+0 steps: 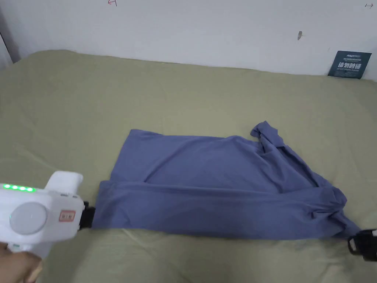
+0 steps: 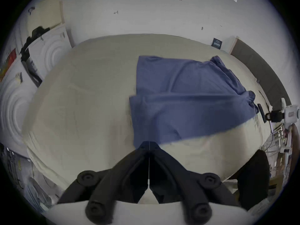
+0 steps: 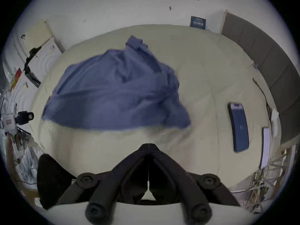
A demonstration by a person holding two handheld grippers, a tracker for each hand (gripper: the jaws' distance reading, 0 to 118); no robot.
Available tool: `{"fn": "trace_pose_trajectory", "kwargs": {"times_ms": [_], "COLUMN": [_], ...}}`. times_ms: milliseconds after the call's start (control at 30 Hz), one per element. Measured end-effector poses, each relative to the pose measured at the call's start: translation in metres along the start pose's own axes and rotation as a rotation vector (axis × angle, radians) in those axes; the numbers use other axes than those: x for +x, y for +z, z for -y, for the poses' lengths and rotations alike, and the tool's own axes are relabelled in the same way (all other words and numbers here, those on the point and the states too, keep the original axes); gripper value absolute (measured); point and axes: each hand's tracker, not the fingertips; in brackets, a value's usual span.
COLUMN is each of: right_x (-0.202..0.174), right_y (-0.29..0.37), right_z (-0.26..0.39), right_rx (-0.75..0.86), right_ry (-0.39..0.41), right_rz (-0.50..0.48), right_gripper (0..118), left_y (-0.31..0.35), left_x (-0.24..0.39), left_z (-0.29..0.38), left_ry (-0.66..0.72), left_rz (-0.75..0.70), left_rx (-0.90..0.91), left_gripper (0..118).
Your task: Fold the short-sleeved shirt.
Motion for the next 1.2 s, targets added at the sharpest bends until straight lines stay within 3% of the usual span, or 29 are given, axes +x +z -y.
{"fn": "trace_pose_trajectory", "kwargs": {"times_ms": [100, 300, 333, 367, 400, 433, 467, 567, 700, 733, 767, 800, 833, 900, 967, 1133, 1167, 1200], "right_x": [-0.003, 0.004, 0.006, 0.004, 0.005, 0.008, 0.010, 0.015, 0.021, 0.025, 0.026, 0.030, 0.035, 0.041, 0.045, 0.048, 0.049, 0.047], "right_y": [-0.012, -0.021, -0.020, -0.017, -0.015, -0.014, -0.013, -0.010, -0.009, -0.012, -0.011, -0.014, -0.018, -0.029, -0.044, -0.085, -0.090, -0.096], "right_z": [0.022, 0.020, 0.016, 0.014, 0.010, 0.006, 0.004, -0.003, -0.014, -0.020, -0.023, -0.030, -0.037, -0.052, -0.066, -0.083, -0.082, -0.082], "right_rx": [-0.052, -0.056, -0.047, -0.039, -0.033, -0.025, -0.016, 0.003, 0.023, 0.027, 0.034, 0.044, 0.054, 0.046, 0.006, -0.107, -0.148, -0.192], "right_ry": [0.043, 0.032, 0.036, 0.036, 0.033, 0.032, 0.025, 0.007, -0.009, -0.022, -0.035, -0.053, -0.070, -0.063, -0.049, -0.152, -0.168, -0.179], "right_rz": [0.029, 0.028, 0.028, 0.033, 0.037, 0.037, 0.036, 0.039, 0.058, 0.057, 0.055, 0.048, 0.050, 0.063, 0.039, -0.006, -0.023, -0.024], "right_gripper": [0, 0, 0, 0, 0, 0, 0, 0, 0, 0, 3, 28, 63, 87, 111, 104, 94, 66], "left_y": [-0.005, -0.028, -0.032, -0.036, -0.042, -0.051, -0.059, -0.081, -0.110, -0.110, -0.105, -0.095, -0.089, -0.085, -0.075, -0.073, -0.073, -0.075], "left_x": [0.001, -0.011, -0.016, -0.021, -0.026, -0.032, -0.039, -0.041, -0.029, -0.024, -0.020, -0.017, -0.016, -0.023, -0.019, -0.019, -0.019, -0.019], "left_z": [0.025, 0.010, 0.001, -0.007, -0.015, -0.020, -0.024, -0.032, -0.032, -0.032, -0.033, -0.033, -0.034, -0.037, -0.039, -0.042, -0.041, -0.041], "left_ry": [0.069, 0.070, 0.102, 0.138, 0.175, 0.221, 0.258, 0.270, 0.184, 0.156, 0.146, 0.155, 0.155, 0.167, 0.187, 0.166, 0.178, 0.178], "left_rz": [0.032, -0.003, -0.029, -0.039, -0.035, -0.015, 0.029, 0.067, -0.033, -0.054, -0.077, -0.096, -0.083, 0.088, 0.075, 0.064, 0.065, 0.067], "left_rx": [-0.044, -0.054, -0.046, -0.038, -0.029, -0.015, -0.015, -0.082, -0.188, -0.183, -0.166, -0.148, -0.140, -0.104, -0.120, -0.118, -0.121, -0.120], "left_gripper": [0, 1, 10, 35, 83, 108, 114, 112, 103, 98, 83, 44, 9, 6, 6, 6, 6, 6]}}
